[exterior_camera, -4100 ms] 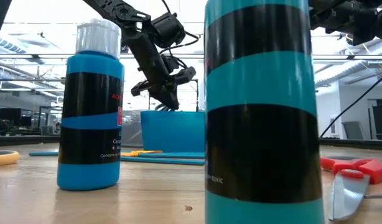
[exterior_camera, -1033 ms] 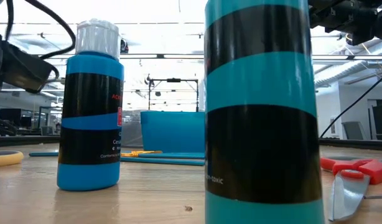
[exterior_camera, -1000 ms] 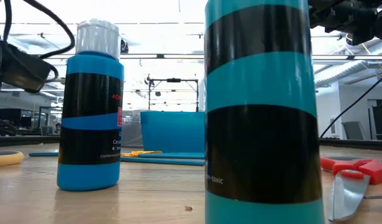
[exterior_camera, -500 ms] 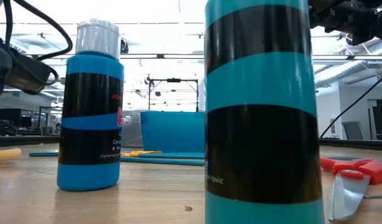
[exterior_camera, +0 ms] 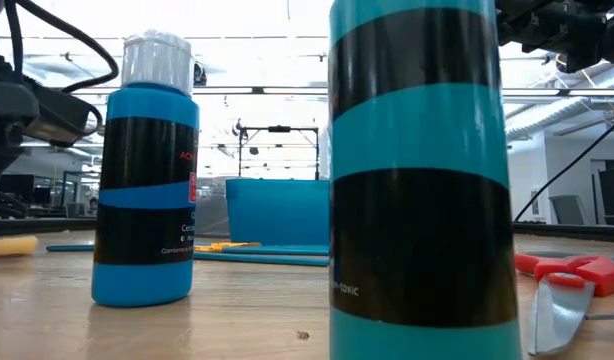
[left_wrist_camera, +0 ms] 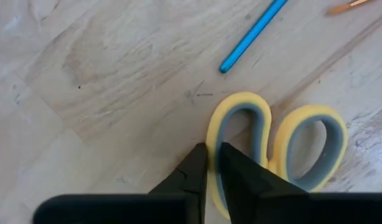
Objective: Pick & Place Paint Supplies
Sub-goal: Put the yellow scissors into the left black bin, then put the blue paint bottle into the right black bin
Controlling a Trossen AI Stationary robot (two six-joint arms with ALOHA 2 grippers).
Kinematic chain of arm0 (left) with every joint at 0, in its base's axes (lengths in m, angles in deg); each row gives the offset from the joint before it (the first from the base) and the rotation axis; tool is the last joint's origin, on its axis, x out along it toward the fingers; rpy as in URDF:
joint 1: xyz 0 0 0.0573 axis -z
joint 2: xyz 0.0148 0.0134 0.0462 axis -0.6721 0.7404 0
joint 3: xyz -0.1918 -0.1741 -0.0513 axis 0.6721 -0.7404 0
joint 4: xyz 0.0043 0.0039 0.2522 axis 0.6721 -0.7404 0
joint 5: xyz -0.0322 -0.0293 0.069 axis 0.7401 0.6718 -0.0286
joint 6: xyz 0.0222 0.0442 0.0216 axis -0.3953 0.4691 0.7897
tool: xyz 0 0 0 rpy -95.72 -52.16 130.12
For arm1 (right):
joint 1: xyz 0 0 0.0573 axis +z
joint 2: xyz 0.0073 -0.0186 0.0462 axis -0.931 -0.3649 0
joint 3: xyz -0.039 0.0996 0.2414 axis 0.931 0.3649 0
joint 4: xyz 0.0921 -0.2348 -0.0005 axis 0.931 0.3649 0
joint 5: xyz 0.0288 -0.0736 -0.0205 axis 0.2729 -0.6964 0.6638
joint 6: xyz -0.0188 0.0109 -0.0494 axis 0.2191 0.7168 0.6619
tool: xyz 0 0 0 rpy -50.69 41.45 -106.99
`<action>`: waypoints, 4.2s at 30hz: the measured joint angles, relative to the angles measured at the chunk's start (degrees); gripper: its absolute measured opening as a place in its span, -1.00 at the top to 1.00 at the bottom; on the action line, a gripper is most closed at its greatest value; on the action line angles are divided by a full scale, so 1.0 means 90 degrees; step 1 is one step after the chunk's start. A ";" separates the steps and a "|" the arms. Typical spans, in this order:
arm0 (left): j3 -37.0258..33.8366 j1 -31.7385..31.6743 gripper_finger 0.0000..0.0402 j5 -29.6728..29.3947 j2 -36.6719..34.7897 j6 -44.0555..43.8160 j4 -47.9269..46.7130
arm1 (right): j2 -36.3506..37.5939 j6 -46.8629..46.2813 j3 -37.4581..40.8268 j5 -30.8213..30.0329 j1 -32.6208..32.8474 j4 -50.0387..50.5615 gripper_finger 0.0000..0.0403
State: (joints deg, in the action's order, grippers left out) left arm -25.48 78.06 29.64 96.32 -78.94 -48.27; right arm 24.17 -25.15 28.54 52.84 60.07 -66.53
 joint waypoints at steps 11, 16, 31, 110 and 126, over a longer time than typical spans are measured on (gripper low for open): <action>0.0280 -0.0072 0.94 -0.0662 -0.0240 0.0237 -0.0280 | 0.0002 -0.0002 0.0000 -0.0323 -0.0001 0.0005 0.01; 0.0487 -0.0117 0.94 -0.1321 -0.0538 0.0607 -0.0388 | 0.0001 -0.0002 0.0000 -0.0314 -0.0001 0.0002 0.01; 0.1665 -0.1078 0.93 -0.3170 -0.1023 0.3747 -0.0546 | 0.0002 -0.0125 0.0000 -0.0312 -0.0001 0.0036 0.01; 0.2725 -0.5672 0.84 -0.3934 0.1239 0.7524 0.1470 | -0.0001 -0.0194 0.0000 -0.0305 0.0001 0.0250 0.01; 0.2725 -0.5731 0.38 -0.3747 0.1239 0.7893 0.1544 | -0.0001 -0.0194 0.0000 -0.0305 0.0002 0.0249 0.01</action>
State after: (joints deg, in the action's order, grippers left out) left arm -0.96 26.48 -4.09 107.47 -7.91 -34.37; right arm 24.17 -26.89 28.54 50.09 60.08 -64.29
